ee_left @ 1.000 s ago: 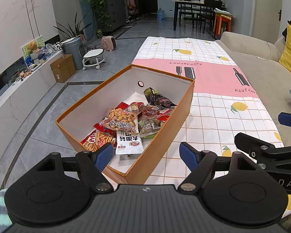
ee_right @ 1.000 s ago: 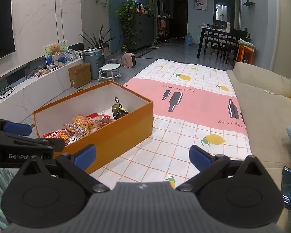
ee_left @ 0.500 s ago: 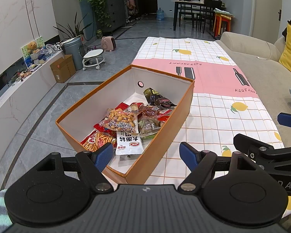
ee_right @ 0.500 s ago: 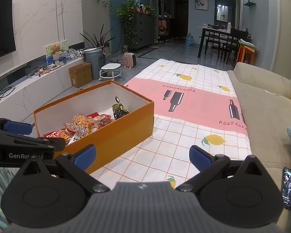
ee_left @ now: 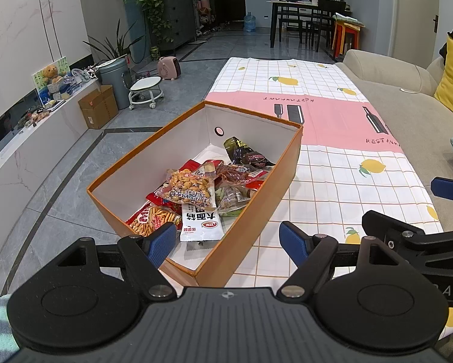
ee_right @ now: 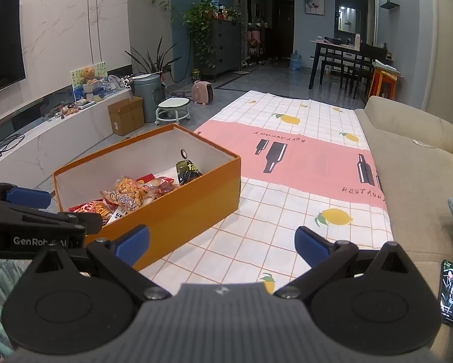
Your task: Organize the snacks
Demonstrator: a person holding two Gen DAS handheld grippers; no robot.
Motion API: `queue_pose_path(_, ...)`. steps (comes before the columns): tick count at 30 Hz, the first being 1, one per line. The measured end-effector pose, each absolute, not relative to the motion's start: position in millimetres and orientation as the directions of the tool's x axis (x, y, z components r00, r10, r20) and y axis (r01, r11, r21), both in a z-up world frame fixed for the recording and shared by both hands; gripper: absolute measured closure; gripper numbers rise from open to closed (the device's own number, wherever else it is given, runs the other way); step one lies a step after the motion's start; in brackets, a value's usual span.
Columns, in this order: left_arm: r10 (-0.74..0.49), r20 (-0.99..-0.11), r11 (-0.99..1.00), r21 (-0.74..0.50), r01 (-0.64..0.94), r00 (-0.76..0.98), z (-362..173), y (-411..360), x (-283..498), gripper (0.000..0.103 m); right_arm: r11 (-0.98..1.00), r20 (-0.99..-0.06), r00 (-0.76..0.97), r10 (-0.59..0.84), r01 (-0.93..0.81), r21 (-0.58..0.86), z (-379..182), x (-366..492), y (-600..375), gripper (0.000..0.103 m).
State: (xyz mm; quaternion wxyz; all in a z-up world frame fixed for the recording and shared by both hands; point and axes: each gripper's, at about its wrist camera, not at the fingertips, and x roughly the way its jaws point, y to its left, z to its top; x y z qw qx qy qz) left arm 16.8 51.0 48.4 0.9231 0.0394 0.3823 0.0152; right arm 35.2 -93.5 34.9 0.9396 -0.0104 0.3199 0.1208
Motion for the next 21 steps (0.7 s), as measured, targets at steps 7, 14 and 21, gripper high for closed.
queue_pose_path(7, 0.059, -0.706, 0.996, 0.084, 0.001, 0.706, 50.1, 52.8, 17.3, 0.012, 0.97, -0.605, 0.764, 0.223, -0.237, 0.058, 34.5, 35.8, -93.7, 0.004)
queue_pose_path(14, 0.06, -0.705, 0.996, 0.085, 0.001, 0.706, 50.3, 52.7, 17.2, 0.012, 0.968, -0.608, 0.761, 0.229, -0.243, 0.06, 31.7, 36.1, -95.1, 0.004)
queue_pose_path(21, 0.059, -0.705, 0.996, 0.085, 0.001, 0.707, 50.2, 52.2, 17.2, 0.012, 0.968, -0.609, 0.759, 0.23, -0.245, 0.061, 31.0, 36.1, -95.4, 0.004)
